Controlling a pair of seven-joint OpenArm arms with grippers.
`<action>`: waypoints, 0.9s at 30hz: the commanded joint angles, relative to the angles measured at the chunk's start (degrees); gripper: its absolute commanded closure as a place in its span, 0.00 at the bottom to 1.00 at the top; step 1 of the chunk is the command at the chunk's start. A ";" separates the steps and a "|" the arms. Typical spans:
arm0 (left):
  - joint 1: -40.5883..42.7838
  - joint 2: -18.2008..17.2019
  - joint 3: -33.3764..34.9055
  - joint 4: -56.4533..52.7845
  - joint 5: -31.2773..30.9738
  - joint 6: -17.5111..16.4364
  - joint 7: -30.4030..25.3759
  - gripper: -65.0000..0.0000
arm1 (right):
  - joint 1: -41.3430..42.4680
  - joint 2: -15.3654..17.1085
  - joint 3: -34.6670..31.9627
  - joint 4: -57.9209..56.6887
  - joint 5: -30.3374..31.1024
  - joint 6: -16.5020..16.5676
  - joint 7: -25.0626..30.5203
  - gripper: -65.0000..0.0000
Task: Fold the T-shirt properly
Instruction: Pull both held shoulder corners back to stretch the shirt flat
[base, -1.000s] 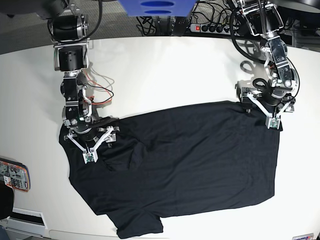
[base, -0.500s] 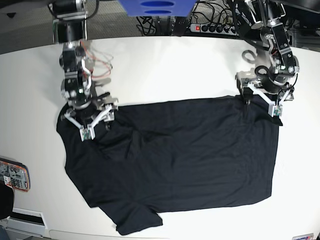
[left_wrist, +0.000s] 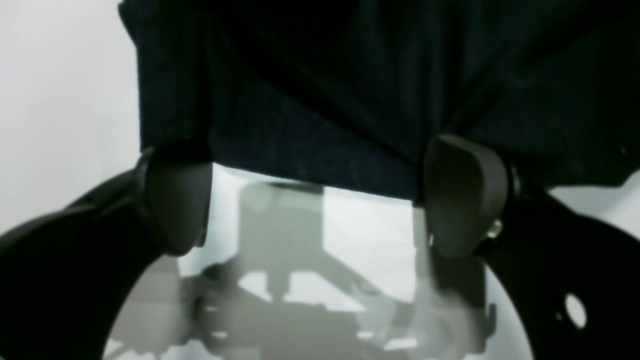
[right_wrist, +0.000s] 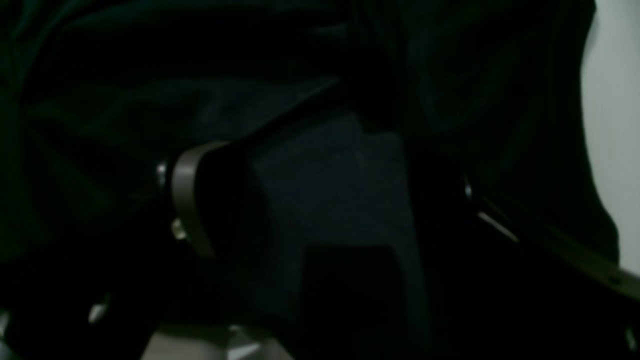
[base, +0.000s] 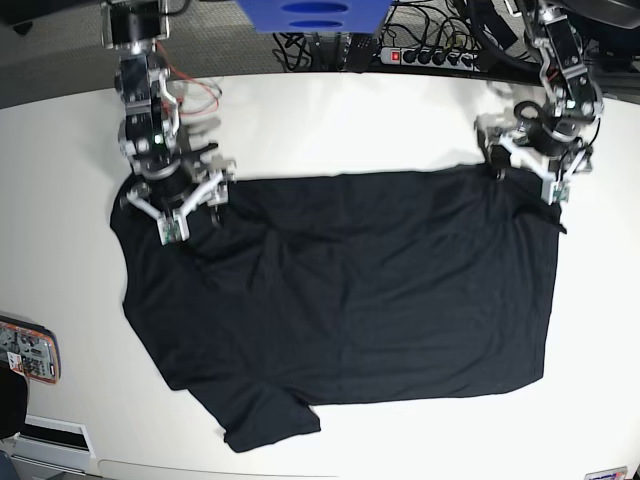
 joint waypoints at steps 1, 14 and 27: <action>1.72 -0.26 -1.58 0.36 1.70 0.44 3.88 0.00 | -3.57 0.52 -0.43 -1.33 -4.19 1.64 -12.82 0.21; 10.69 -0.08 -6.15 3.79 1.61 0.35 3.97 0.00 | -13.50 0.52 1.77 4.65 -4.19 1.64 -12.73 0.21; 15.08 -0.26 -6.15 3.79 1.61 0.35 3.97 0.00 | -21.85 0.52 8.89 6.85 -4.19 1.55 -12.20 0.21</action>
